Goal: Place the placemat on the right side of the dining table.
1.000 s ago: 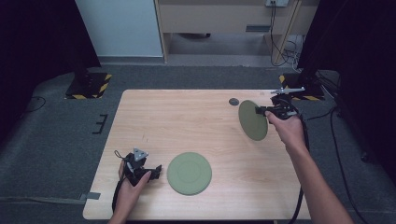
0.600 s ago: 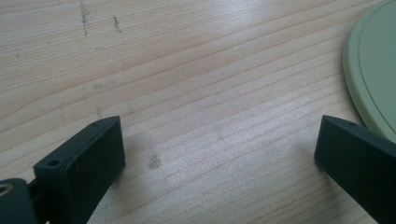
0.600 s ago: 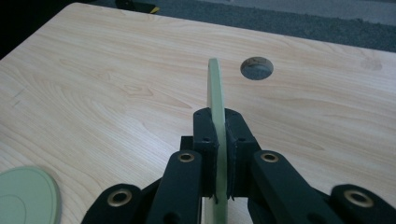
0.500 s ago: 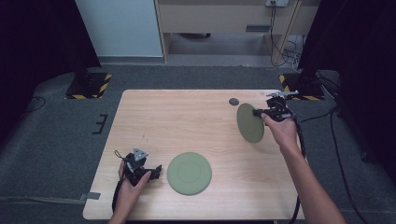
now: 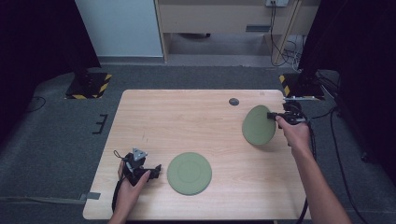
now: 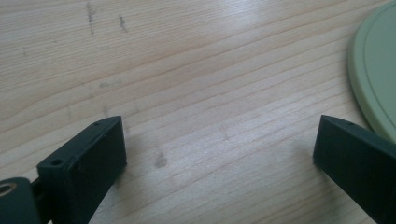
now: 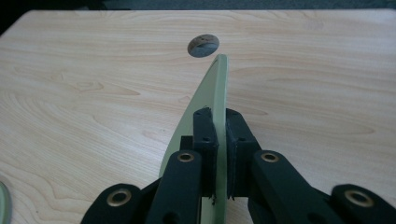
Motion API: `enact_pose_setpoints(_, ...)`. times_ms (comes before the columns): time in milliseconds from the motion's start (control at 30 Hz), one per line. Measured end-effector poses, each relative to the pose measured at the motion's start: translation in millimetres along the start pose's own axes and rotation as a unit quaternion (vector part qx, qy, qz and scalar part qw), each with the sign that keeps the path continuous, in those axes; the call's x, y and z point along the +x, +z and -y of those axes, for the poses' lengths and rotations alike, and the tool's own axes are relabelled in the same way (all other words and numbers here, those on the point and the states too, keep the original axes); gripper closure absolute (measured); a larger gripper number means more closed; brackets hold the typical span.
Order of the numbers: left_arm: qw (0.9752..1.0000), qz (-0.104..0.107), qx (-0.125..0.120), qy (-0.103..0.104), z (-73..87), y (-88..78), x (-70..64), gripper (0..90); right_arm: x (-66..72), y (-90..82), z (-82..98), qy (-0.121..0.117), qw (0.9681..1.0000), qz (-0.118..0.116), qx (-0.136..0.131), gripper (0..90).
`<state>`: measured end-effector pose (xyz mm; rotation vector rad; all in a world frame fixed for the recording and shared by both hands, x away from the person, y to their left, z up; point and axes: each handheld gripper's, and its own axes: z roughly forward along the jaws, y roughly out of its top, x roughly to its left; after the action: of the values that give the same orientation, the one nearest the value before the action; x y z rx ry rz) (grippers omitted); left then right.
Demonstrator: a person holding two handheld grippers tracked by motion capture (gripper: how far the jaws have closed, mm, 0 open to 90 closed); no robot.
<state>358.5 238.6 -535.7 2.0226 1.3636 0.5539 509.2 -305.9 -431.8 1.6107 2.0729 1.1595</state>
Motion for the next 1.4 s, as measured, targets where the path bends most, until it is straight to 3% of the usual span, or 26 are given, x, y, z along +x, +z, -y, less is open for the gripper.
enact_pose_setpoints(100, 1.0, -0.005, -0.001, -0.008, 0.8, -0.8, 4.9, 1.9, -18.1, 3.2, 8.2, 0.019, 0.9998, -0.002, 0.002, 85.4)
enact_pose_setpoints(433, 0.9999, -0.009, -0.001, -0.007, 1.1, -0.5, 4.0, 1.3, -45.4, 20.2, 27.7, 0.015, 0.999, 0.033, 0.028, 83.6)
enact_pose_setpoints(1067, 0.9999, -0.009, 0.0, -0.007, 1.0, -0.4, 3.9, 1.2, -57.7, 33.5, 32.2, 0.02, 0.9985, 0.047, 0.018, 79.0)
enact_pose_setpoints(1400, 0.9999, -0.01, 0.0, -0.008, 1.2, -0.5, 3.9, 1.2, -70.2, 40.5, 32.6, 0.041, 0.9987, 0.029, 0.01, 78.5)
